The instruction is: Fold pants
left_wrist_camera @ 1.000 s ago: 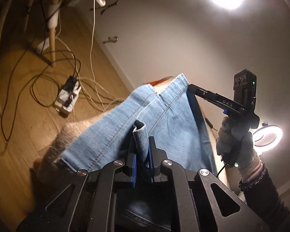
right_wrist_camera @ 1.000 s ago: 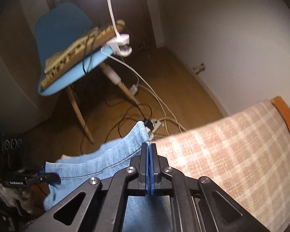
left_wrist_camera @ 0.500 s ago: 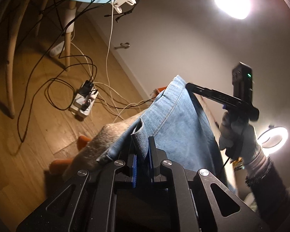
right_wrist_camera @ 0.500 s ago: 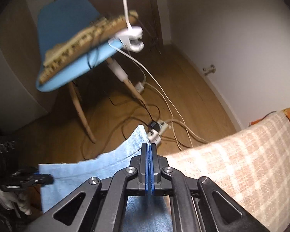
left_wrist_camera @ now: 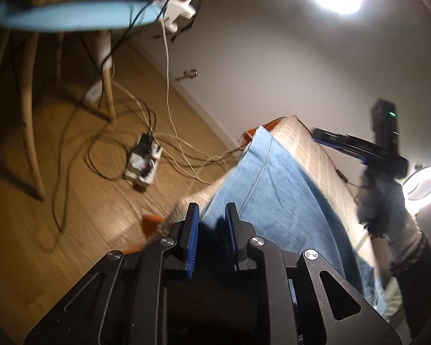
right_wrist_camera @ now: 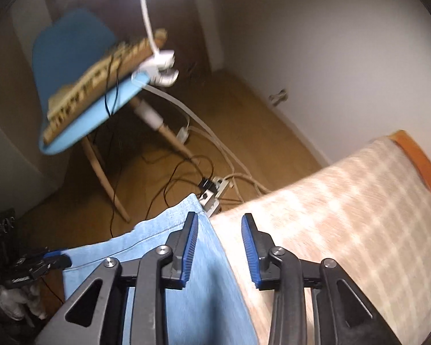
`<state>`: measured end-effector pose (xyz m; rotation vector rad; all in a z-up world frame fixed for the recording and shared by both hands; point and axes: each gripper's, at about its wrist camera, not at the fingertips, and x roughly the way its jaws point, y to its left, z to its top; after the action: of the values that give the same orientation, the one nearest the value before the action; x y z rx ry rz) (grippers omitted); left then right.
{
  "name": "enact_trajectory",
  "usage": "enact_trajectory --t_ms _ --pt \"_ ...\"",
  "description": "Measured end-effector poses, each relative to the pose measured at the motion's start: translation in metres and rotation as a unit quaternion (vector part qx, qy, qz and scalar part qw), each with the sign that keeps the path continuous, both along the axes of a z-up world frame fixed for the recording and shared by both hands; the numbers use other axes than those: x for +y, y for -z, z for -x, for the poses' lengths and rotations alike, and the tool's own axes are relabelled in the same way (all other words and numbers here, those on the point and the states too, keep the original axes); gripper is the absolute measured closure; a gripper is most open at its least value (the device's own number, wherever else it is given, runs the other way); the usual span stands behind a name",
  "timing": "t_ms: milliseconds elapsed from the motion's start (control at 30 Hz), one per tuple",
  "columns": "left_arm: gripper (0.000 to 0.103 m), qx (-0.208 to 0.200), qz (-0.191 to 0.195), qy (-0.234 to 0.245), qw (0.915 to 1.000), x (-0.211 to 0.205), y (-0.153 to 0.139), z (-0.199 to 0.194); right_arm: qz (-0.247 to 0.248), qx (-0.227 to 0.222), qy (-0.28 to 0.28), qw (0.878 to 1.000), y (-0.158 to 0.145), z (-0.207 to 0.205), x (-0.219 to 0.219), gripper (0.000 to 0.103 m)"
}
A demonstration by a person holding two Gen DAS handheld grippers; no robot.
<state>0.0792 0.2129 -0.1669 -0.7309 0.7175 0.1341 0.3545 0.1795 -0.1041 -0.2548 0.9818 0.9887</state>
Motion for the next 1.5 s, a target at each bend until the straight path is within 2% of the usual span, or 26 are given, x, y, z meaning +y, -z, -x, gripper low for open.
enact_trajectory --t_ms 33,67,167,267,333,433,567,633,733,800,900,1033,1200,1333,1500 --pt "0.085 -0.001 -0.006 0.005 1.0 0.001 -0.006 0.0 -0.003 -0.005 0.009 1.0 -0.006 0.003 -0.009 0.065" --pt "0.08 -0.003 -0.013 0.012 0.9998 0.001 -0.013 -0.002 -0.008 -0.013 0.022 1.0 -0.013 0.008 -0.022 0.058" --pt "0.078 -0.022 -0.04 0.043 0.9981 -0.005 -0.039 -0.008 -0.025 -0.032 0.064 0.997 -0.036 0.027 -0.065 0.041" --pt "0.078 -0.042 -0.055 0.086 0.9938 -0.021 -0.066 -0.019 -0.037 -0.051 0.107 0.992 -0.053 0.053 -0.114 0.036" --pt "0.078 -0.054 -0.057 0.115 0.9903 -0.031 -0.079 -0.027 -0.034 -0.064 0.134 0.988 -0.061 0.068 -0.141 0.03" --pt "0.077 -0.074 -0.048 0.161 0.9829 -0.055 -0.102 -0.042 -0.033 -0.078 0.189 0.978 -0.071 0.092 -0.19 0.029" --pt "0.065 -0.101 -0.026 0.219 0.9702 -0.091 -0.128 -0.056 -0.019 -0.091 0.27 0.958 -0.075 0.123 -0.263 0.027" --pt "0.065 -0.106 -0.018 0.25 0.9623 -0.112 -0.135 -0.064 0.001 -0.098 0.319 0.943 -0.074 0.141 -0.305 0.026" --pt "0.064 -0.108 -0.014 0.301 0.9476 -0.15 -0.141 -0.075 0.007 -0.085 0.37 0.925 -0.069 0.157 -0.356 0.025" --pt "0.064 -0.103 -0.012 0.338 0.9355 -0.18 -0.141 -0.083 0.014 -0.079 0.414 0.907 -0.065 0.169 -0.396 0.025" --pt "0.064 -0.097 -0.013 0.386 0.9174 -0.222 -0.142 -0.092 0.012 -0.062 0.46 0.886 -0.059 0.184 -0.444 0.025" --pt "0.054 -0.085 -0.008 0.438 0.8949 -0.274 -0.138 -0.096 0.031 -0.065 0.508 0.858 -0.057 0.201 -0.5 0.025" --pt "0.054 -0.066 -0.006 0.493 0.8677 -0.334 -0.126 -0.095 0.041 -0.049 0.541 0.839 -0.05 0.208 -0.547 0.025" --pt "0.054 -0.048 -0.005 0.537 0.842 -0.382 -0.113 -0.09 0.051 -0.04 0.561 0.826 -0.042 0.205 -0.579 0.025" --pt "0.053 -0.025 -0.004 0.591 0.806 -0.441 -0.095 -0.078 0.072 -0.004 0.584 0.809 -0.023 0.174 -0.614 0.024"
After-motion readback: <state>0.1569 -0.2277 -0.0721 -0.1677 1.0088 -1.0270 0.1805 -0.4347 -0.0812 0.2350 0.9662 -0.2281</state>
